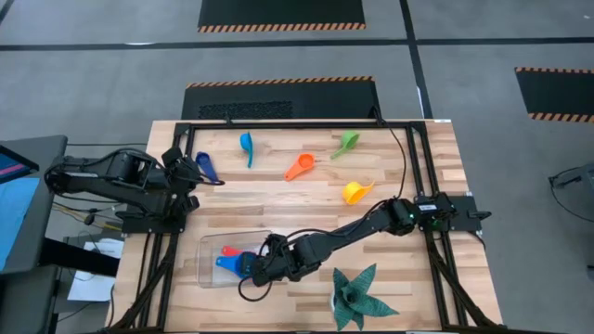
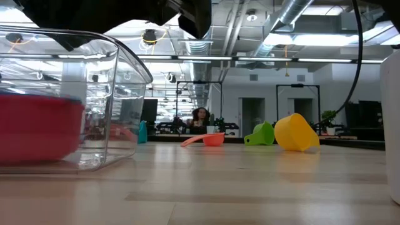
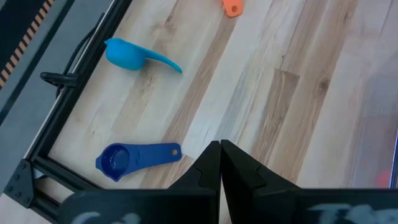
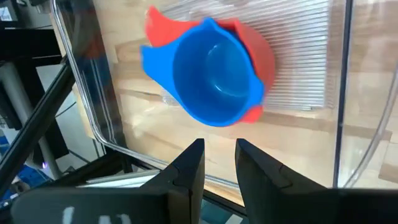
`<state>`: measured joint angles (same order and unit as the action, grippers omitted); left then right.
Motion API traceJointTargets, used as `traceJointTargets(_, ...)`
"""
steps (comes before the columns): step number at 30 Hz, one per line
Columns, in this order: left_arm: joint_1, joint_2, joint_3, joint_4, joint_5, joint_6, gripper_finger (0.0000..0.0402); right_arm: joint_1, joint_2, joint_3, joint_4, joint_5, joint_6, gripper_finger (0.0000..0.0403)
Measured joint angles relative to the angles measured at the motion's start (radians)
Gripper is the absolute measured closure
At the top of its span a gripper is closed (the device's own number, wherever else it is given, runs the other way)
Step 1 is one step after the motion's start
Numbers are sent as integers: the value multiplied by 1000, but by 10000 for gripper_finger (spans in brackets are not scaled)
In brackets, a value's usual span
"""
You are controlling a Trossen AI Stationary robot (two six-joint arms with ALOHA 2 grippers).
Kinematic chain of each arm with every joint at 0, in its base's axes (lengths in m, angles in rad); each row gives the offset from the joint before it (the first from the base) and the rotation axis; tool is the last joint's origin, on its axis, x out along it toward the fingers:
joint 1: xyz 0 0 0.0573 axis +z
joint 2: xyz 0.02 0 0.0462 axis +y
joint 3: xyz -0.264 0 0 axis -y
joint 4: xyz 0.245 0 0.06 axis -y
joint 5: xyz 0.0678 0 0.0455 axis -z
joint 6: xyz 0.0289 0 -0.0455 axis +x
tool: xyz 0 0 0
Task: Nest measuring cups in basket
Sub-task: Adjust the stacked measuring cups in the transparent bin
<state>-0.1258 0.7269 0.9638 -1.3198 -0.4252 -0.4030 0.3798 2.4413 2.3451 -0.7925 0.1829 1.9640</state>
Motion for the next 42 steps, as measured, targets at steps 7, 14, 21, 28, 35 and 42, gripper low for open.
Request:
traceJointTargets(7, 0, 0, 0, 0, 0, 0, 401, -17, 0, 0, 10, 50, -76, 290)
traceJointTargets(14, 0, 0, 0, -10, 39, 38, 401, -62, -5, 0, 63, 138, -279, 290)
traceJointTargets(21, 0, 0, 0, -10, 147, 122, 402, -129, -63, 2, 373, 218, -717, 290)
traceJointTargets(28, 0, -3, 0, -11, 153, 122, 402, -167, -267, 1, 188, 316, -1172, 290)
traceJointTargets(35, 0, 13, 0, 92, 133, 106, 401, -166, -442, 2, -189, 362, -1462, 290)
traceJointTargets(42, 0, 106, 0, 410, 254, 55, 402, -181, -502, -9, -802, 708, -1208, 290)
